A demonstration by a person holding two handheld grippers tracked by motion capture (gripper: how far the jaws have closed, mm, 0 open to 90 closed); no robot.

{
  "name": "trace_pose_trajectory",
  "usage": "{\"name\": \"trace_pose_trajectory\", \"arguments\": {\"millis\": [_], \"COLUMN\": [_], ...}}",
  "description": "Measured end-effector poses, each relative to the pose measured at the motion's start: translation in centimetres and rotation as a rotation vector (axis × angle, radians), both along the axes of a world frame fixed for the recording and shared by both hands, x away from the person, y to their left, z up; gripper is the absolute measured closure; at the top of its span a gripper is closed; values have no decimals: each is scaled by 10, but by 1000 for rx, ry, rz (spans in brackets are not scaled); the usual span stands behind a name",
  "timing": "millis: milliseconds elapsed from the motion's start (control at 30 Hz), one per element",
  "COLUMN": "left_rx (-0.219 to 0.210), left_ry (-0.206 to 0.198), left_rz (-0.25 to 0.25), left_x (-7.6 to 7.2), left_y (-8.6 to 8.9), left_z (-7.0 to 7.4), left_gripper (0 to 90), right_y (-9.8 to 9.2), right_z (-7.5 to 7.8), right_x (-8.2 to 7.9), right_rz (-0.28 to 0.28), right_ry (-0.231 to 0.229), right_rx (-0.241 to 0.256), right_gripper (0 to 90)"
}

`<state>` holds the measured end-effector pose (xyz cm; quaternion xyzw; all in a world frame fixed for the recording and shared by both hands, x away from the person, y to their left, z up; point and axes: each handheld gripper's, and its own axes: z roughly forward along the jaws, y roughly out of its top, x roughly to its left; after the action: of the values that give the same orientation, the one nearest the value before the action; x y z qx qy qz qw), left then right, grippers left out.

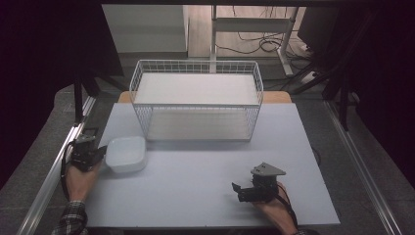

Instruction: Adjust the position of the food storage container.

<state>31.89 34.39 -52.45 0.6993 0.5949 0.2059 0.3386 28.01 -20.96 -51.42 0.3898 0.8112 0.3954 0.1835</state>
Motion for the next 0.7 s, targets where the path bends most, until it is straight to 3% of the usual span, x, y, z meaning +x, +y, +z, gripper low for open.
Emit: {"name": "trace_pose_trajectory", "arguments": {"millis": [167,400,700], "left_rx": [-16,-54,-37], "left_ry": [5,15,26], "left_rz": [-33,-119,-218], "left_x": [3,8,15], "left_y": [-10,-36,-76], "left_z": [0,0,1], "left_gripper": [900,900,900], "right_y": [0,1,2], "right_z": [1,1,3], "right_x": [1,1,4], "right_rz": [0,4,7], "right_ry": [4,8,26], "right_rx": [11,-2,-26], "right_gripper": [0,0,33]}}
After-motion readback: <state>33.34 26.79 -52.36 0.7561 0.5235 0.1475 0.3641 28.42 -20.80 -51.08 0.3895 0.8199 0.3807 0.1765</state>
